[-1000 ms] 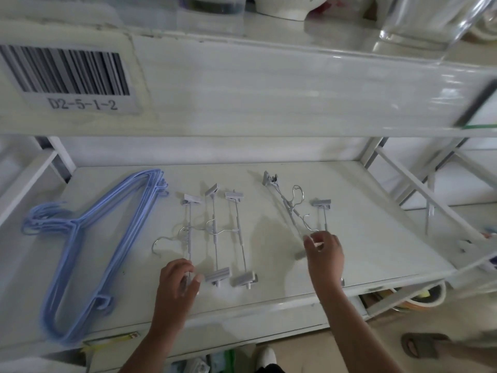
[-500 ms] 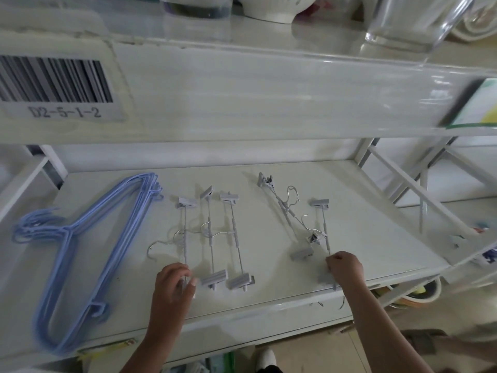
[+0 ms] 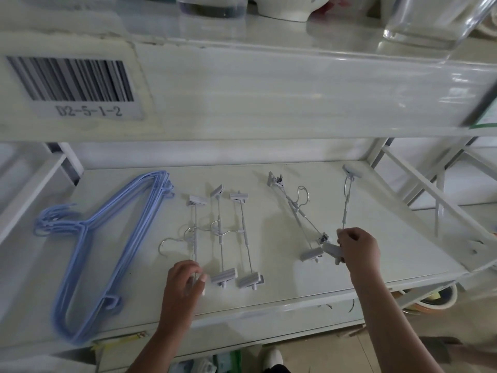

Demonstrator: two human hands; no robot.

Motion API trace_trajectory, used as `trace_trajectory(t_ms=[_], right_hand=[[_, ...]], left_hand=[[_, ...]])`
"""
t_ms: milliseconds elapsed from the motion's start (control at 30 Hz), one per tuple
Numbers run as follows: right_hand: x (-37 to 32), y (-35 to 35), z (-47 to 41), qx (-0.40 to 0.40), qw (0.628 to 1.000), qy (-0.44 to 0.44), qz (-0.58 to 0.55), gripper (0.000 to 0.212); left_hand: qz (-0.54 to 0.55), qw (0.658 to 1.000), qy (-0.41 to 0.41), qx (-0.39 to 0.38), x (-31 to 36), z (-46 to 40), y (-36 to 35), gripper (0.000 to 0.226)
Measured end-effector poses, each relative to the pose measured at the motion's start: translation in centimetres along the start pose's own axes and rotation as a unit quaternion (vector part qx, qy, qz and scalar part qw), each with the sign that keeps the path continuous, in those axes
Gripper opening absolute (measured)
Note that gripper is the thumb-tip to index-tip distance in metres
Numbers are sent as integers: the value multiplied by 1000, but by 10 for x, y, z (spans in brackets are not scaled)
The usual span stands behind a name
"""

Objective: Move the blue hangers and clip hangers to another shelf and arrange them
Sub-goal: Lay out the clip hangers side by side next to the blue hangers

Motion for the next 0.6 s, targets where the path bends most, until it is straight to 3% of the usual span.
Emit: trace_trajectory(t_ms=[267,600], right_hand=[[-66,-58,43,-88,991,103,-4,18],[-36,-121,67,-173,972,89,133,17]], left_hand=[[22,1000,-5,-6,7,0,1,20],[20,1000,0,8,6,0,3,24]])
Point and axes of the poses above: each hand's wrist, its own z-axis away from the middle knuckle, its own y-axis out of the back of the hand, x = y × z, the point moved 9 cm from there along -z, towards the middle knuckle, and after that the axes turned 6 degrees about y, right-handed, at the moved point
